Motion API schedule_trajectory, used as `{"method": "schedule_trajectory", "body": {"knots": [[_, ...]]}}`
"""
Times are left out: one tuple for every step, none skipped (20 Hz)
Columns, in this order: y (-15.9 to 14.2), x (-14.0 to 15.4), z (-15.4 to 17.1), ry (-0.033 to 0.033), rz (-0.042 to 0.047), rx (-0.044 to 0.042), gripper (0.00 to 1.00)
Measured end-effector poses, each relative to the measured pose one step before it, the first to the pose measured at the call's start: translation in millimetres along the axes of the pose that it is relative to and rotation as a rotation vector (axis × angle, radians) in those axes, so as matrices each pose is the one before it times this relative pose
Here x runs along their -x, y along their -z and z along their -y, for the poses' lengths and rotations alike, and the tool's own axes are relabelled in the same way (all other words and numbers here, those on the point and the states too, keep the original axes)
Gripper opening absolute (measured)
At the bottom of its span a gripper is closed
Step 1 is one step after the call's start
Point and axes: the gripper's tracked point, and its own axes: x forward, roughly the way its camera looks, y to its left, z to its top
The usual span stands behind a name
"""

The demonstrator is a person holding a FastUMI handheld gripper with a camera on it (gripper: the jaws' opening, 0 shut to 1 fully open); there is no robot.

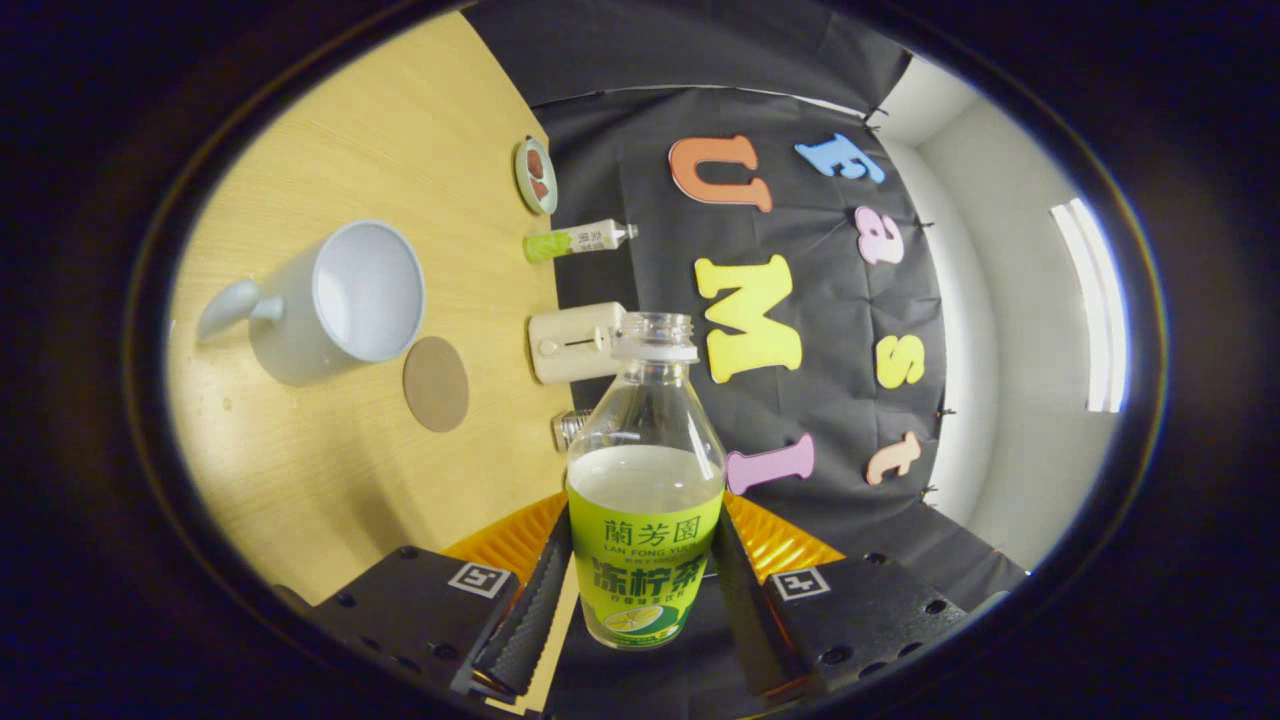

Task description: Take the bottle from table, then pour the juice into the cup, finally place the bottle on the coaster

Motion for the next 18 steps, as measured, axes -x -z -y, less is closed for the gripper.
{"method": "schedule_trajectory", "body": {"knots": [[0.42,-0.48,0.92,-0.00080,-0.00108,0.00837,0.80],[-0.81,0.26,1.46,-0.00155,0.00285,0.01103,0.80],[-0.80,1.04,1.72,0.00032,0.00544,0.01399,0.80],[2.33,-0.18,2.71,0.00576,0.00283,0.02393,0.80],[1.73,0.18,2.45,0.00599,0.00129,0.02424,0.80],[-0.32,0.33,1.14,0.00722,0.00226,0.02522,0.80],[-0.29,1.45,1.62,0.00900,0.00587,0.01925,0.80],[-0.85,1.07,3.60,0.01213,0.00797,0.02081,0.80],[-1.75,1.19,1.87,0.00418,0.00837,0.01463,0.80],[-1.99,-0.32,1.56,0.00450,0.00933,0.01377,0.80],[-3.29,0.48,1.36,0.00389,0.00960,0.00931,0.80],[-1.20,-0.20,-0.25,-0.00185,0.00528,0.01152,0.80],[0.31,-1.29,0.31,0.00048,-0.00404,0.01875,0.80],[0.25,0.10,3.14,0.01021,-0.00348,0.02331,0.80],[-1.44,0.15,2.66,0.00917,0.00194,0.02300,0.80],[-1.96,0.46,-0.16,0.00334,0.00494,0.01859,0.80],[-0.65,1.08,0.25,-0.00165,0.00317,0.01837,0.80],[-0.47,-1.51,-0.43,-0.00393,0.00449,0.01578,0.80]]}}
